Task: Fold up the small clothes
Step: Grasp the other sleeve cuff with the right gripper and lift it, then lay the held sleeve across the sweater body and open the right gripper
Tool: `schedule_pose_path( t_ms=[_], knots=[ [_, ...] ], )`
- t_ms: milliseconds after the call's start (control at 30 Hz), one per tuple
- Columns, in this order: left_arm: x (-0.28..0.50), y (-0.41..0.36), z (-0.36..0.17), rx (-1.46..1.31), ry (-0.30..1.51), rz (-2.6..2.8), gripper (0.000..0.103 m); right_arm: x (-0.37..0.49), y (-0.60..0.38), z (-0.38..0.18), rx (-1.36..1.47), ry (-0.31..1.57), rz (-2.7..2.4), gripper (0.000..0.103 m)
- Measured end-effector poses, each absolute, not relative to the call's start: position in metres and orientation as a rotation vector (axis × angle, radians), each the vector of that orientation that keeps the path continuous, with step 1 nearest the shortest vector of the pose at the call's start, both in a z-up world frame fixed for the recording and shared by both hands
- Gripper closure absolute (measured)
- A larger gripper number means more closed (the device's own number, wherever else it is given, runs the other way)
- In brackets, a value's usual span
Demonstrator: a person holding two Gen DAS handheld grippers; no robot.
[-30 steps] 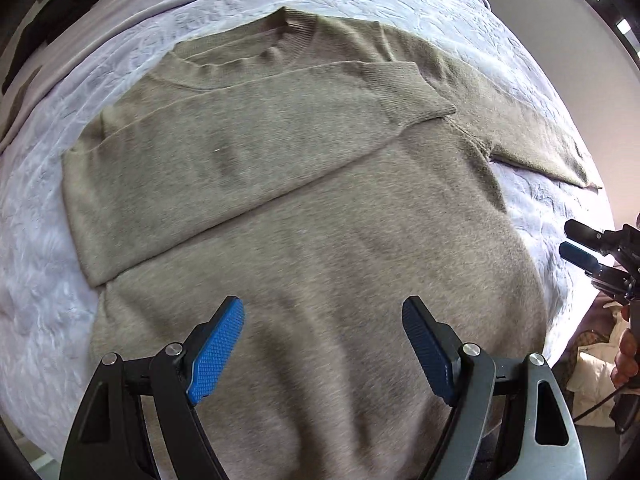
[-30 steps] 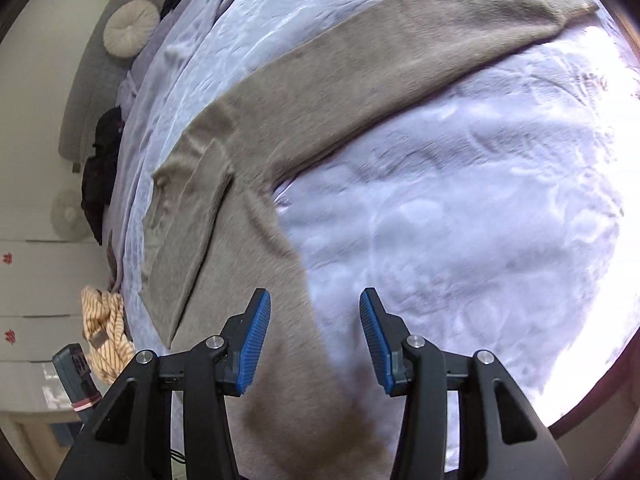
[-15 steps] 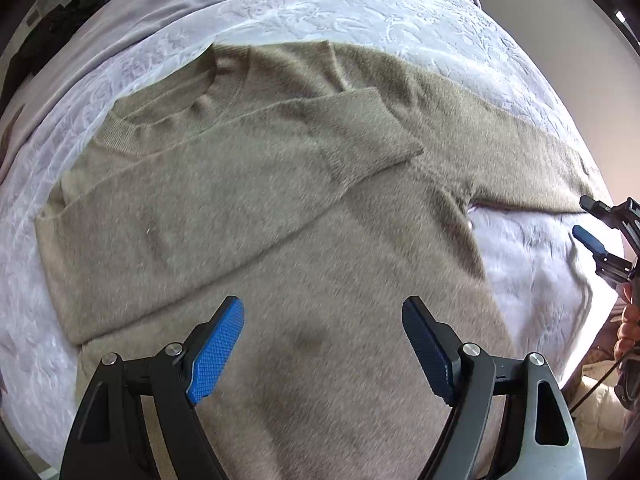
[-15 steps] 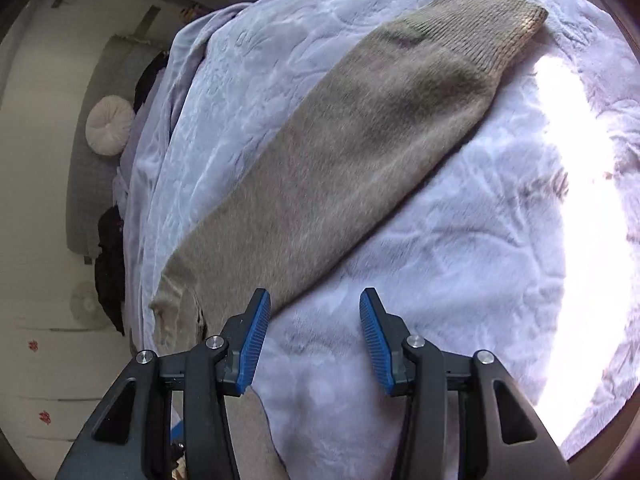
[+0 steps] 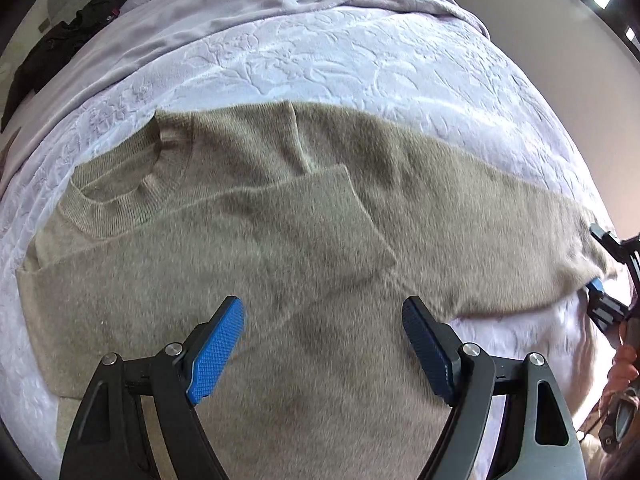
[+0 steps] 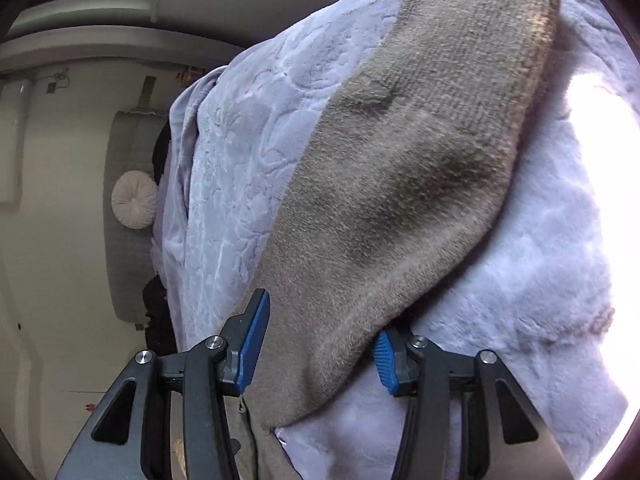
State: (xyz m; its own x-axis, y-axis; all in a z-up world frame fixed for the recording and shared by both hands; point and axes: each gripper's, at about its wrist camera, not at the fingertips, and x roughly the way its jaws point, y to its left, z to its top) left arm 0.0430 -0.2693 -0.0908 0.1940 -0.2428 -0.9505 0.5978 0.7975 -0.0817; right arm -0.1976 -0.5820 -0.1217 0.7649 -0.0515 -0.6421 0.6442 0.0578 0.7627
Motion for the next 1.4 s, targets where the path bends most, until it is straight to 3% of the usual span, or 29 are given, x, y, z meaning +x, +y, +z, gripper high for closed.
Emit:
schedule_pose_path(
  t_ms=[133, 167, 200, 267, 433, 667, 1000, 1267, 1400],
  knots=[
    [0.054, -0.277, -0.099, 0.309, 1.231, -0.578, 0.021, -0.181, -0.591, -0.118, 1.459, 0.427, -0.475, 0.051],
    [0.053, -0.281, -0.102, 0.309, 1.227, -0.58, 0.021, -0.177, -0.593, -0.117, 1.464, 0.418, -0.46, 0.059],
    [0.05, -0.285, -0.106, 0.316, 1.225, -0.586, 0.021, -0.172, -0.594, -0.115, 1.474, 0.399, -0.431, 0.077],
    [0.045, -0.293, -0.118, 0.359, 1.23, -0.606, 0.021, -0.164, -0.595, -0.112, 1.491, 0.38, -0.388, 0.094],
    [0.027, -0.306, -0.136, 0.517, 1.18, -0.646, 0.016, -0.147, -0.595, -0.098, 1.512, 0.307, -0.276, 0.095],
    [0.046, -0.267, -0.104, 0.378, 1.205, -0.686, 0.016, -0.098, -0.576, -0.056, 1.412, 0.332, -0.113, 0.095],
    [0.089, -0.143, -0.086, 0.292, 1.161, -0.546, 0.016, 0.048, -0.468, 0.0, 0.968, 0.646, 0.167, 0.095],
    [0.121, -0.039, -0.113, 0.198, 1.215, -0.335, 0.016, 0.133, -0.31, -0.063, 0.559, 1.041, 0.335, 0.095],
    [0.127, -0.014, -0.143, 0.144, 1.301, -0.292, 0.016, 0.141, -0.271, -0.123, 0.384, 1.248, 0.254, 0.087]
  ],
)
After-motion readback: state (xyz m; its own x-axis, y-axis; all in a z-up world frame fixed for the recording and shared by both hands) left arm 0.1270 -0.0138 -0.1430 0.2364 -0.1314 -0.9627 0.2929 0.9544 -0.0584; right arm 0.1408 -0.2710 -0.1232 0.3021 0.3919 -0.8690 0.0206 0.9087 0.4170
